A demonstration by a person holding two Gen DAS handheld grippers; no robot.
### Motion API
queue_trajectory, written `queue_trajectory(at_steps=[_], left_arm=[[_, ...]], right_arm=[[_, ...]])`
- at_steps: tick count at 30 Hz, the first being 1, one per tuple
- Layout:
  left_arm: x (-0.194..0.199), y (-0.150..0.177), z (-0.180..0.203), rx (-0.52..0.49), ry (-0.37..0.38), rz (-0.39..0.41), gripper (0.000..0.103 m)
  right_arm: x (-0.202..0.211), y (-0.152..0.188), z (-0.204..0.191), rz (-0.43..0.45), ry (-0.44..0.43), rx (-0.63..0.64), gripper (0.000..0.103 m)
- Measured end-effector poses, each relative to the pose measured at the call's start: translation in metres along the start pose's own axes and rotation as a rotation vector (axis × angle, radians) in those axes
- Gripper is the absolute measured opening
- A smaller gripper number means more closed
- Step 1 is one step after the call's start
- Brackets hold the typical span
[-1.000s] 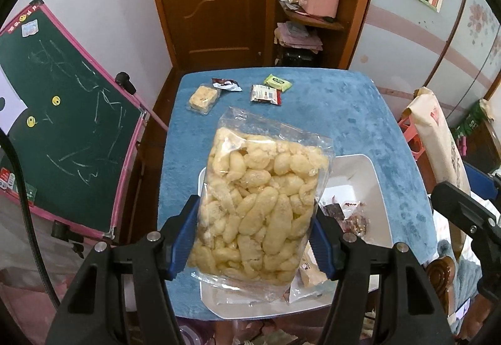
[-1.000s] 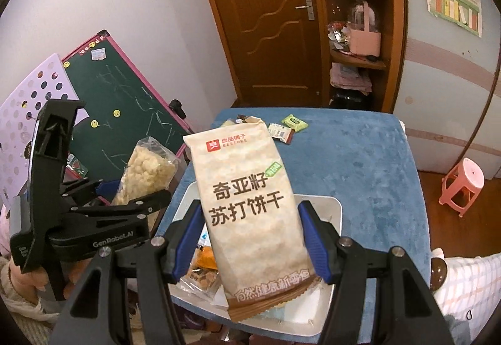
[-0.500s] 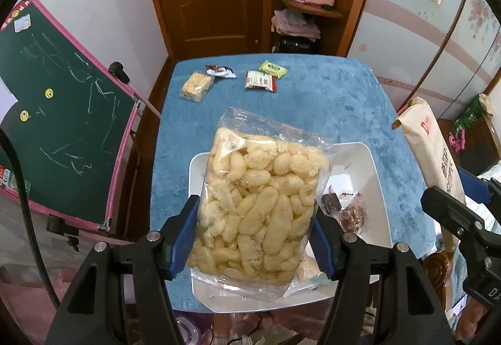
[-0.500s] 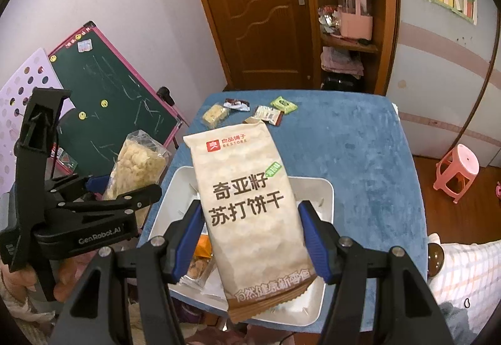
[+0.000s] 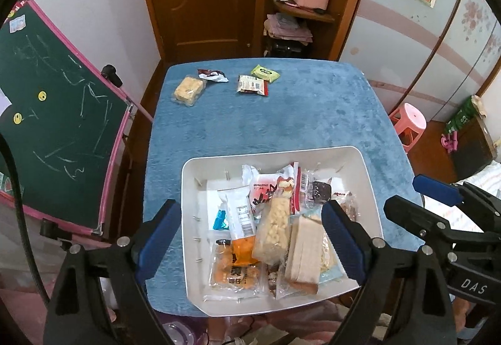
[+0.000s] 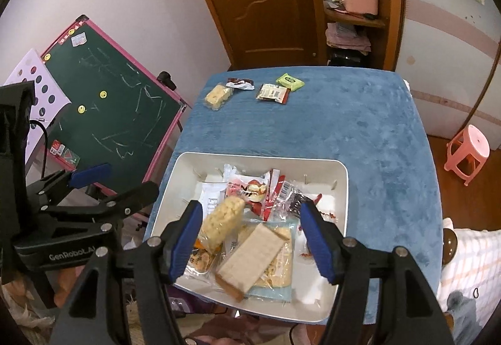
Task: Organize snacks
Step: 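Carry both held packs over the white tray and release them inside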
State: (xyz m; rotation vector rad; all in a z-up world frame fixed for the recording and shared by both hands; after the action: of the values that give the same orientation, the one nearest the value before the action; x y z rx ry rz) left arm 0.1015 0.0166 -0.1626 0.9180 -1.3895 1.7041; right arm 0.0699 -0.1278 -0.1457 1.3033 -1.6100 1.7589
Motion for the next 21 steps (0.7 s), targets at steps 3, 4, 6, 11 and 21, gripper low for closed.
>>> queue_trajectory(at_steps=[3,4,6,11,21], left_arm=[[0.001,-0.002,-0.001,0.004,-0.007,0.004,0.090],[0.001,-0.002,-0.002,0.006,-0.008,0.005,0.090],[0.000,-0.003,-0.001,0.007,-0.009,0.006,0.090],[0.000,-0.006,-0.002,0.001,-0.017,0.014,0.090],[-0.009,-0.014,-0.002,0.007,-0.042,0.008,0.090]], right_arm=[[-0.002,-0.001,0.000,-0.002,-0.002,0.003,0.065],[-0.002,-0.002,0.001,-0.003,-0.003,0.002,0.065],[-0.002,-0.002,0.001,-0.003,-0.003,0.003,0.065],[-0.006,-0.005,0.002,-0.003,-0.010,0.008,0.065],[-0.017,-0.014,0.006,-0.014,-0.032,0.018,0.065]])
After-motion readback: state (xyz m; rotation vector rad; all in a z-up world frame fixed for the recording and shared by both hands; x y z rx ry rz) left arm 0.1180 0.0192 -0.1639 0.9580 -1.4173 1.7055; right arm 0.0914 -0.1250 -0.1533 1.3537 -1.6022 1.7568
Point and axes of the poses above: each gripper's, at about its wrist camera, not at the fingertips, and x roughly against the way its jaws point, z to its right, y to its underside, the point moved 10 cm from there along -x, roughly the way its jaws point, and after that the axes turned 13 degrees about x, right-handed, at the moved point
